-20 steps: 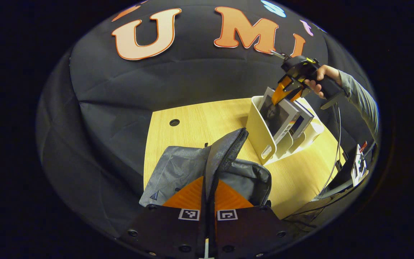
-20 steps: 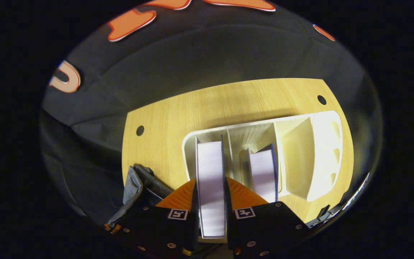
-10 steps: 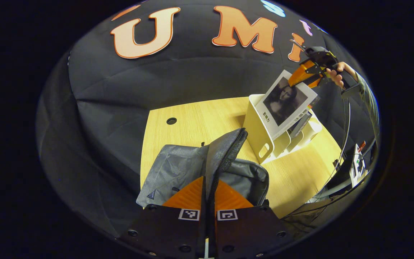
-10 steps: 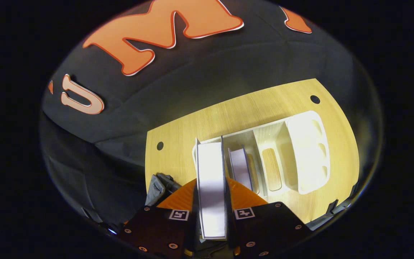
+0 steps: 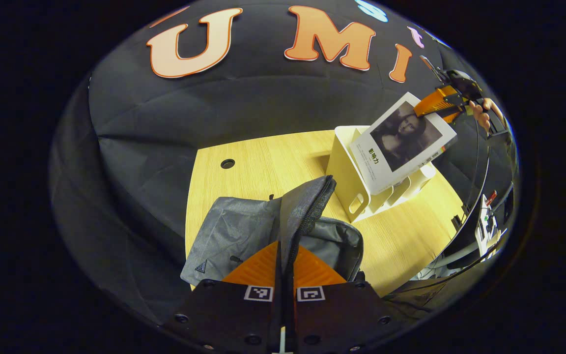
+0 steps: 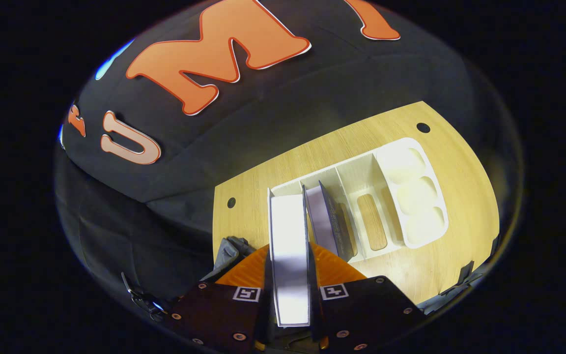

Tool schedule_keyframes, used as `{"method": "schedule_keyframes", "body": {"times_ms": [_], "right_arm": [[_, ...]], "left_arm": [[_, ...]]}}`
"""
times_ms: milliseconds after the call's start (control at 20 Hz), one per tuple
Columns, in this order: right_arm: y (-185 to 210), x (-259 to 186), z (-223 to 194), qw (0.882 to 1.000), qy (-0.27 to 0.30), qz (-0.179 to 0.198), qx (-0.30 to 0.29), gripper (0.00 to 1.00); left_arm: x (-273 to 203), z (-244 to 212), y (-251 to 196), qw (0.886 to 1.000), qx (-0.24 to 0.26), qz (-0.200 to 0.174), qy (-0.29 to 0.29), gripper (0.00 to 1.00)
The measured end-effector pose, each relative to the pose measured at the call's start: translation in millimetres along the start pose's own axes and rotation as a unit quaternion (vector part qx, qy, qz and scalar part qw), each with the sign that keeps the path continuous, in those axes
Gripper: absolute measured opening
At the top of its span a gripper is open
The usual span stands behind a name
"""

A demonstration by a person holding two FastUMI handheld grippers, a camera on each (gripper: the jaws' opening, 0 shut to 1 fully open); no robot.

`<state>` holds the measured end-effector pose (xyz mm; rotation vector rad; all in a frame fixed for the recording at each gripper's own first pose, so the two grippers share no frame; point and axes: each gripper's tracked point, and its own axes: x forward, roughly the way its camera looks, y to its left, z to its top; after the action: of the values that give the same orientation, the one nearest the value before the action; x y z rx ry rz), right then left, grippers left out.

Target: Open the schoolbag, grab two books from the bookshelf and put them into the schoolbag.

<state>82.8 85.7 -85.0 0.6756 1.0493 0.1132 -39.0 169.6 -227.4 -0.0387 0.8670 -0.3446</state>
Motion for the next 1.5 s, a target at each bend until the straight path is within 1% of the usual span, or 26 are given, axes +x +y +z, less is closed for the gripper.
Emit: {"method": "schedule_keyframes", "body": {"times_ms": [100,300,550,750,900,1100,1300,1500], "right_arm": [[-10.5,-7.7,-12.5,1.0,-0.003,0.003,0.014,0.29],[-18.6,-26.0,-34.8,0.999,-0.016,0.018,0.039,0.3],[-8.0,-39.9,-74.4,0.995,-0.022,0.066,0.073,0.3],[3.7,-41.9,-101.2,0.991,-0.027,0.095,0.093,0.29],[11.9,-46.3,-124.7,0.987,-0.034,0.115,0.104,0.29],[29.1,-36.5,-156.5,0.981,-0.031,0.15,0.115,0.29],[41.2,-13.0,-180.9,0.975,-0.016,0.173,0.138,0.29],[56.2,9.2,-200.6,0.969,-0.011,0.2,0.146,0.29]], "left_arm": [[1.9,-3.4,-5.8,1.0,-0.009,-0.012,0.0,0.04],[0.7,-4.6,-8.2,1.0,0.005,-0.028,0.003,0.04],[4.3,-4.7,-5.9,0.998,0.019,-0.051,0.01,0.04],[3.3,-3.8,-2.7,0.997,0.03,-0.064,0.01,0.04],[1.9,-3.3,0.3,0.997,0.028,-0.069,0.007,0.04],[-0.2,-0.8,5.1,0.997,0.025,-0.072,0.003,0.04],[-1.7,3.0,5.7,0.997,0.017,-0.07,0.001,0.04],[-2.0,2.0,8.4,0.998,0.017,-0.063,-0.001,0.04]]}}
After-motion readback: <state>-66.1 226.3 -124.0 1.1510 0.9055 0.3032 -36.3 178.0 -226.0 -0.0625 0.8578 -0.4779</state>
